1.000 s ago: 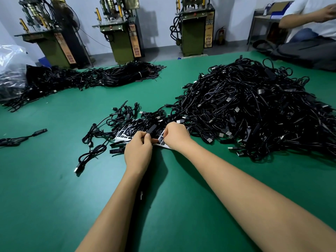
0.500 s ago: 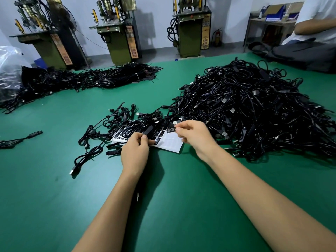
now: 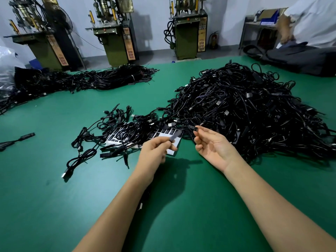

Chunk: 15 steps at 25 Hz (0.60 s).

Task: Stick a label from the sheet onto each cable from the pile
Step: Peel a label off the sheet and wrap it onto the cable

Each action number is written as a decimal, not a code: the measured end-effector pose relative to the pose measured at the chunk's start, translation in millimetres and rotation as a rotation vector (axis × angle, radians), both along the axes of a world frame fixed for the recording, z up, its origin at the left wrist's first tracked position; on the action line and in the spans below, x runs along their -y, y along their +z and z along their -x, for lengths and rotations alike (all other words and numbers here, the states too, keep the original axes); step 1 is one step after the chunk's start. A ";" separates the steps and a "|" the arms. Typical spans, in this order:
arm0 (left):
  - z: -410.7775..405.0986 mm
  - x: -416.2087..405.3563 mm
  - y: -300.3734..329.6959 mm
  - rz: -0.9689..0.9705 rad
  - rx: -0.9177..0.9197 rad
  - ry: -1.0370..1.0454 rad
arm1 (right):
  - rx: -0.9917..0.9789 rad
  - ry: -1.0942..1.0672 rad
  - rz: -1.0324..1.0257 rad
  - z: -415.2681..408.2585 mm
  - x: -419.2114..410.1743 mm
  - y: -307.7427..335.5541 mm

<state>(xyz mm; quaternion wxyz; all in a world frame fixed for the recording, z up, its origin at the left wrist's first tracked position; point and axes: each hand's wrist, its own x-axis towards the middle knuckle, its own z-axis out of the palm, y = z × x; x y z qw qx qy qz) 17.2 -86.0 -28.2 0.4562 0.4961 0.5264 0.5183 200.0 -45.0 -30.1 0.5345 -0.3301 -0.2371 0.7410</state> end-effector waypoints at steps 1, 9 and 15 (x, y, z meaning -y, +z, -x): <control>-4.1 1.0 -2.9 -0.001 -0.038 -0.043 | 0.003 -0.011 -0.010 0.6 0.5 -0.7; -6.5 -0.7 -6.0 0.037 -0.173 -0.079 | 0.552 -0.241 -0.340 22.0 9.1 -9.9; -7.7 -1.0 -3.9 0.085 -0.232 -0.095 | 0.788 -0.271 -0.502 27.1 13.6 -12.8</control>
